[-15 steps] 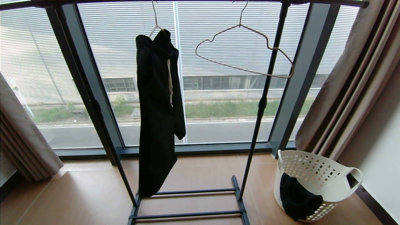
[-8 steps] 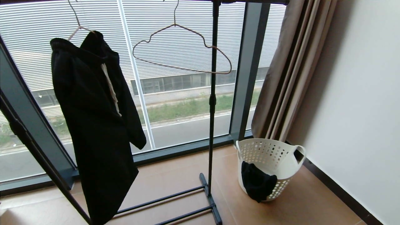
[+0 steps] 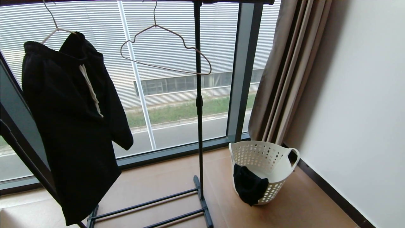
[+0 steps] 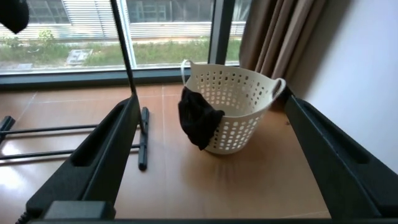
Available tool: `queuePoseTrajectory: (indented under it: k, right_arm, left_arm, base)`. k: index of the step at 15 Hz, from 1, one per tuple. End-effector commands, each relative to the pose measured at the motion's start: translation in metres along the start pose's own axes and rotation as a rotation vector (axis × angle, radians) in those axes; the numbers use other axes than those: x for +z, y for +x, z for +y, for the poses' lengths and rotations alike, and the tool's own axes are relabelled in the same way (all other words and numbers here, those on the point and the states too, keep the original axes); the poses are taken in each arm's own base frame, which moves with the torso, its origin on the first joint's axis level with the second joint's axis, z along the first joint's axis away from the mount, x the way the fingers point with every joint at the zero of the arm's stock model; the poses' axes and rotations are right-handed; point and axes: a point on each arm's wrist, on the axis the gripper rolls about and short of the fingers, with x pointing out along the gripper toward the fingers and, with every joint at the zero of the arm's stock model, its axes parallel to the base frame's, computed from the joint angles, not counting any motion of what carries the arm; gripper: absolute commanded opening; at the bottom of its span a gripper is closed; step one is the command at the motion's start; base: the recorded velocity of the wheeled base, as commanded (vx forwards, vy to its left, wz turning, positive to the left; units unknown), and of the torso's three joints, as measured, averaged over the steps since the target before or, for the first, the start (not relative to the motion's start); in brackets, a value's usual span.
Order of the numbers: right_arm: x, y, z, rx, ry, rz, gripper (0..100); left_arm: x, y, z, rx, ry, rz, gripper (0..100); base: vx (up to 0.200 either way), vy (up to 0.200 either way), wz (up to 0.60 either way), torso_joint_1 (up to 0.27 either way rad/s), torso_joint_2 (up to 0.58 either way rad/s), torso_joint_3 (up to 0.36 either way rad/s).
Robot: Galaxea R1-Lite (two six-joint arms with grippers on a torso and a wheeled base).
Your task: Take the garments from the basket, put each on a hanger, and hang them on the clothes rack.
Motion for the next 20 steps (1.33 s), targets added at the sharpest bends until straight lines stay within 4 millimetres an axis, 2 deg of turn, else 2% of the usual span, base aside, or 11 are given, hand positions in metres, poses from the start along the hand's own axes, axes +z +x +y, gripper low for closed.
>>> queuePoseTrajectory:
  k: [1,6,9,13,20]
  right_arm:
    - [0.0000,0.0001,0.0000,0.000,0.000,0.002,100]
    - [0.0000,0.0001,0.0000,0.000,0.000,0.002,100]
    - [0.0000,0.0001,0.0000,0.000,0.000,0.002,100]
    - [0.0000,0.0001,0.0000,0.000,0.000,0.002,100]
    - [0.0002,0.0001,0.0000,0.000,0.000,0.000,100]
  left_arm:
    - [0.0001,0.0001,0.0000,0.000,0.000,0.001,100]
    - [0.0001,0.0001,0.0000,0.000,0.000,0.001,100]
    - [-0.0003,0.0002,0.0000,0.000,0.000,0.003,100]
    - [-0.0003,0.0002,0.0000,0.000,0.000,0.003,100]
    - [-0.0005,0.0001,0.0000,0.003,-0.010,0.003,100]
  base:
    - [0.200,0.000,0.00,0.002,0.01,0.002]
    - [0.200,0.000,0.00,0.001,0.00,0.003]
    - [0.200,-0.200,0.00,0.004,0.00,0.004]
    - [0.000,0.000,-0.45,0.009,0.01,-0.001]
    - [0.000,0.000,0.00,0.000,0.00,0.000]
